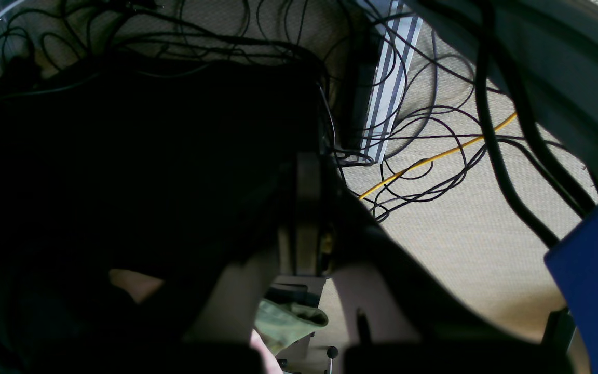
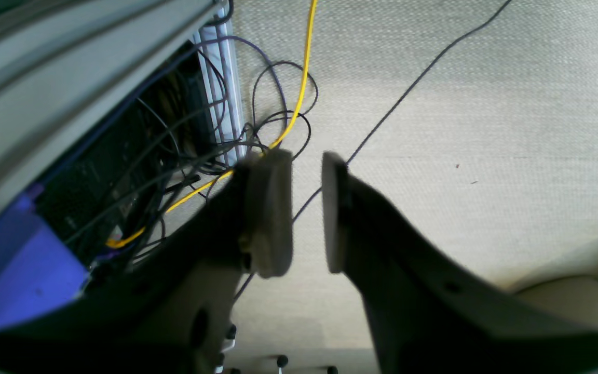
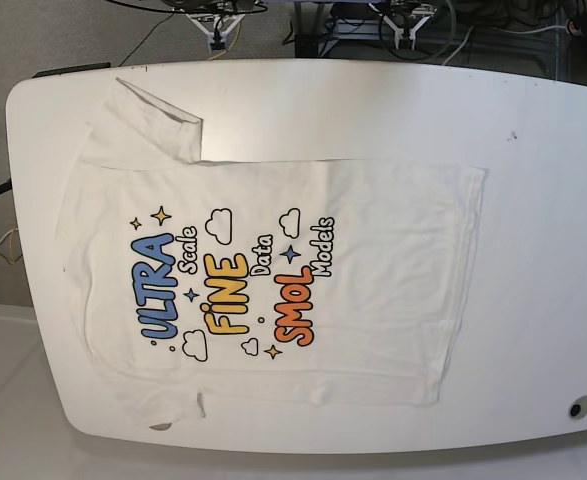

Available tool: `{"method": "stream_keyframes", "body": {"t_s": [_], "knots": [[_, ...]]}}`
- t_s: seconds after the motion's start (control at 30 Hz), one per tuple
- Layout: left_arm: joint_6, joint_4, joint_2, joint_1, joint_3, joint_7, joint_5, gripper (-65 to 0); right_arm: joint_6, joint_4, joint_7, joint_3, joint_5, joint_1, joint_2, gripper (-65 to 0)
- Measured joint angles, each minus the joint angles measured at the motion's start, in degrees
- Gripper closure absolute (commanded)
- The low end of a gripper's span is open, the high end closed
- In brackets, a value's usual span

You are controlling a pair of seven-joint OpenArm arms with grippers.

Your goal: Fold the T-shirt properly

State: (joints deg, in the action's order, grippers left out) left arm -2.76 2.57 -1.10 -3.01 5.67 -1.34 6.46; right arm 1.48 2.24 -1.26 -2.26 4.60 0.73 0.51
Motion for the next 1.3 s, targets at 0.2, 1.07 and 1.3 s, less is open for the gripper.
{"method": "stream_keyframes", "body": {"t_s": [0.2,1.07,1.3], "knots": [[-0.02,0.37,0.02,-0.24,0.07,-0.07,-0.39,0.0,-0.02,0.70,0.24,0.00,0.04,0.44,0.13,-13.1],[-0.02,0.26,0.07,-0.35,0.02,0.42,-0.42,0.0,0.17,0.72,0.22,0.00,0.04,0.13,0.13,-10.1],[-0.07,0.13,0.13,-0.48,0.02,0.39,-0.39,0.0,0.11,1.05,0.22,0.07,0.04,0.31,0.13,-9.4]]}}
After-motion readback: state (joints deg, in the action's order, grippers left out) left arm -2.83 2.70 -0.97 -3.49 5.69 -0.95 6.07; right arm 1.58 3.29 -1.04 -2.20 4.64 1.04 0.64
